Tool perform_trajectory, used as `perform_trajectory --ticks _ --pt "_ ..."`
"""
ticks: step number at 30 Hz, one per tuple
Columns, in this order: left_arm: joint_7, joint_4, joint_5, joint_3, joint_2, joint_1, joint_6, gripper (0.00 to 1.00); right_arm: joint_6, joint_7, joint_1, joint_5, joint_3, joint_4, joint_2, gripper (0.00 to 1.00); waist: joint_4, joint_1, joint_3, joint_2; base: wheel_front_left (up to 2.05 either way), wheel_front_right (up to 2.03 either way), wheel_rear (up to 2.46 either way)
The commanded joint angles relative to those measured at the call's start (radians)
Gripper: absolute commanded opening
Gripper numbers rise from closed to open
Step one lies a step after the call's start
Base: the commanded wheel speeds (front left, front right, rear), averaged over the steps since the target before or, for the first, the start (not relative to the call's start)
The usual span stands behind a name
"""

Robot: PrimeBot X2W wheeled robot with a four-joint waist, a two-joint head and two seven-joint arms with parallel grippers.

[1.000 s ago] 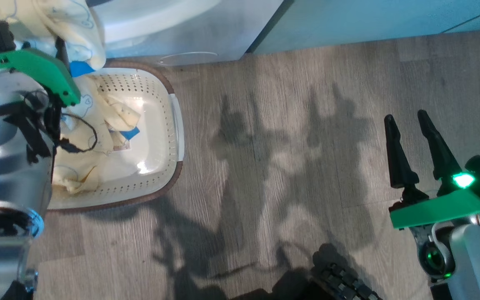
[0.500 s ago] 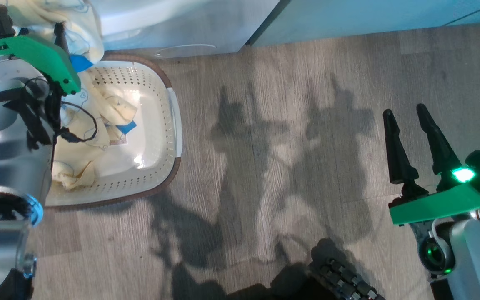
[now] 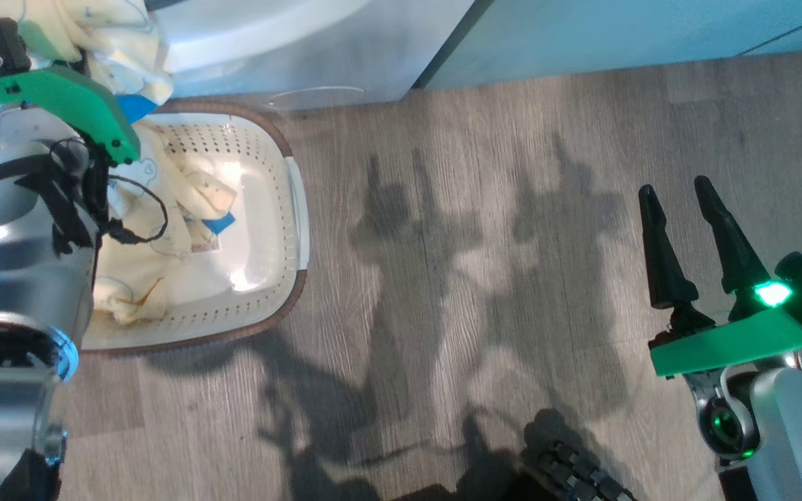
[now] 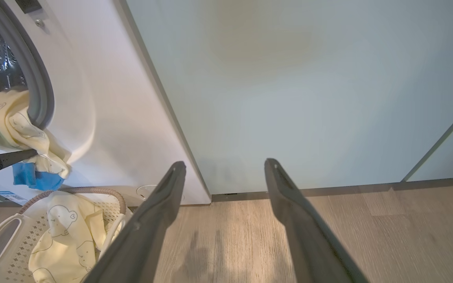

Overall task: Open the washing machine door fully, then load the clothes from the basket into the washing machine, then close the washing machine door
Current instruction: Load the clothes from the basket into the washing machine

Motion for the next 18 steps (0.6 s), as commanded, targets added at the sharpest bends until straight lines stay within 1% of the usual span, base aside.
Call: perform_trajectory --ticks 1,9,18 --pt "-0.028 -0.035 -0.009 0.003 0.036 -0.009 -0.011 0.00 0.005 -0.009 0.010 -0.005 0.016 -0.019 -0.003 1.00 0.004 0.0000 -0.016 0.0000 0.00 0.00 0.00" --pt "-0.052 -0.115 -0.037 0.005 0.003 0.088 -0.055 0.00 0.005 -0.009 0.039 -0.013 0.007 -0.010 -0.003 1.00 0.030 0.0000 -0.085 0.0000 0.00 0.00 0.00" --pt "-0.053 -0.291 -0.043 -0.001 -0.006 0.175 -0.070 0.00 0.005 -0.009 0.064 -0.028 -0.002 -0.002 -0.003 1.00 0.061 0.0000 -0.148 0.0000 0.00 0.00 0.00"
